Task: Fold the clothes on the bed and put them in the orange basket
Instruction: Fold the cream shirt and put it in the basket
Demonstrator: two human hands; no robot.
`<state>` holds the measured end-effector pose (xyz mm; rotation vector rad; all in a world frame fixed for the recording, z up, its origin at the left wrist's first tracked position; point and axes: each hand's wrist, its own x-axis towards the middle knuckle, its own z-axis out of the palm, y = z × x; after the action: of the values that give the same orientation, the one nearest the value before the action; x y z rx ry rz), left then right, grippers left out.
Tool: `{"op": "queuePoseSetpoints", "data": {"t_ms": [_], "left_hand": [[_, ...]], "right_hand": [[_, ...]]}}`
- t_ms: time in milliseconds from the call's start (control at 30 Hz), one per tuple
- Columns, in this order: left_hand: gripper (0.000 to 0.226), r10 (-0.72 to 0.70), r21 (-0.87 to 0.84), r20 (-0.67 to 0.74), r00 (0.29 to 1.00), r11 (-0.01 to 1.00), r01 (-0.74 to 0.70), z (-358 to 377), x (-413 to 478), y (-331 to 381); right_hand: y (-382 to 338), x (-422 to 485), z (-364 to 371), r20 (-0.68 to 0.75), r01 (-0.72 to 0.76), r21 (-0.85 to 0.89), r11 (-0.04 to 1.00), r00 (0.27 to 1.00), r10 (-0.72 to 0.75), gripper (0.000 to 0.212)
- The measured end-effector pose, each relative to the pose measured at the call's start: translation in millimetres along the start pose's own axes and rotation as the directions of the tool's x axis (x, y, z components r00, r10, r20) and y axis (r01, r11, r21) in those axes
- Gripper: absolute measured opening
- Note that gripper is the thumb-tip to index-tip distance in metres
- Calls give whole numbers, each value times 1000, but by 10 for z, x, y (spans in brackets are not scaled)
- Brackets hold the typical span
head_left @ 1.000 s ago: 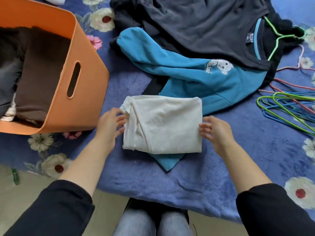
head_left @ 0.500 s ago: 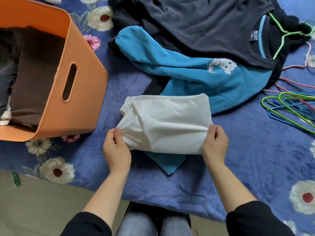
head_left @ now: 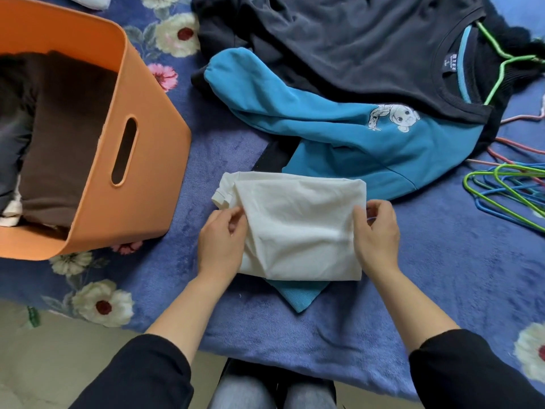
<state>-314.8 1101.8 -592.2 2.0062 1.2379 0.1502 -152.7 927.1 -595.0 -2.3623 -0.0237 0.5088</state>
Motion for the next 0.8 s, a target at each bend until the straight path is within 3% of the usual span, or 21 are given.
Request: {"op": "queuePoseSetpoints", "data": {"t_ms": [67,167,300,367,467,667,800], "left_hand": [[23,-63,-12,19,998,998,63,46,103,75],[9,-79,-10,75,994,997,80,89,238,204],[18,-61,-19,145,987,998,65,94,308,321],[23,-121,-145,90,989,980,133,48,334,279],[22,-268,-426,45,962,866,261,-31,365,152],[19,-153,-289,-124,980,951,112,-53,436,169],[42,-198,-149,23,980,968,200,-78,577,72]], "right_hand": [[-67,58,26,22,11,-1,1000,1000,-11,21],[-109,180,57,3,25,-69,997,1000,-25,25],[-83,269,52,-26,70,-152,986,997,-75,29],[-59,276,30,-41,69,-166,984,996,-76,30],[-56,300,-14,-84,44,-151,988,995,-58,33],[-101,359,8,-137,21,-130,991,990,-39,31],[-112,355,58,-144,14,-119,993,989,-31,28]]}}
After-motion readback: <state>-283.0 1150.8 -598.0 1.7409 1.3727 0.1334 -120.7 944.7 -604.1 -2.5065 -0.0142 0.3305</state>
